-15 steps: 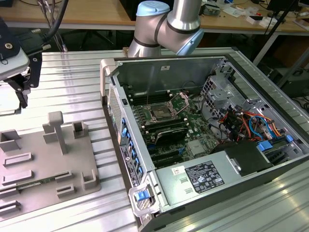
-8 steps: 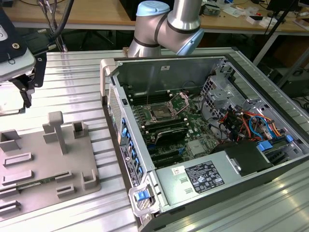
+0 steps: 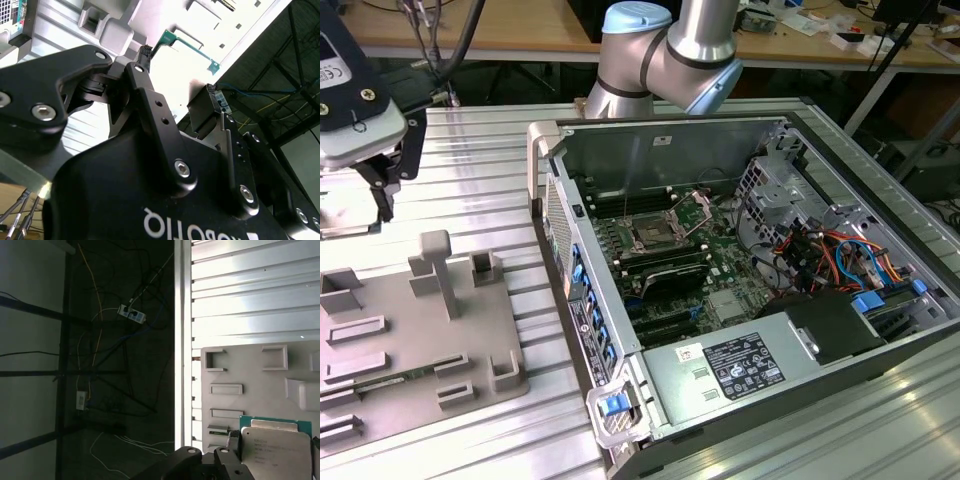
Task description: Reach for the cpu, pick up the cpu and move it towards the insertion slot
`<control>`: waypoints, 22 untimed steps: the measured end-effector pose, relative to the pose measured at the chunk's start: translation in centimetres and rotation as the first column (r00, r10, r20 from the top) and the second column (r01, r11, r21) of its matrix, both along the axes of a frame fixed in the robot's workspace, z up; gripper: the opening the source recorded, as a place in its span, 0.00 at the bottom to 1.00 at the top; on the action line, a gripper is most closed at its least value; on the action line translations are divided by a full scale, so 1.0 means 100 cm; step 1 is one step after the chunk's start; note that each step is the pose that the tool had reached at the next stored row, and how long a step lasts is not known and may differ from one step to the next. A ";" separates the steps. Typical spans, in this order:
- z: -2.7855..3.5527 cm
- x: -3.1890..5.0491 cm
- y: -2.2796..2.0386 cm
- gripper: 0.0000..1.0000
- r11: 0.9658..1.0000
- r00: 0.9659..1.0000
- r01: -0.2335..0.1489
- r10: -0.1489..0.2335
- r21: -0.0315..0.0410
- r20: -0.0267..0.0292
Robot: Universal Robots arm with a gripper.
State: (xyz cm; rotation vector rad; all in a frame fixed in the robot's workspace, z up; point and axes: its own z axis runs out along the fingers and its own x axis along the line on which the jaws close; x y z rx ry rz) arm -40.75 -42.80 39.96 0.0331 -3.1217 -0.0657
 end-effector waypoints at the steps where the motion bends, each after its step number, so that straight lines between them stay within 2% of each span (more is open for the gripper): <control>1: 0.0000 0.0006 0.0000 0.55 1.000 1.000 0.000 0.000 0.000 0.000; 22: 0.0000 0.0175 0.0000 0.55 1.000 1.000 0.000 0.000 0.000 0.000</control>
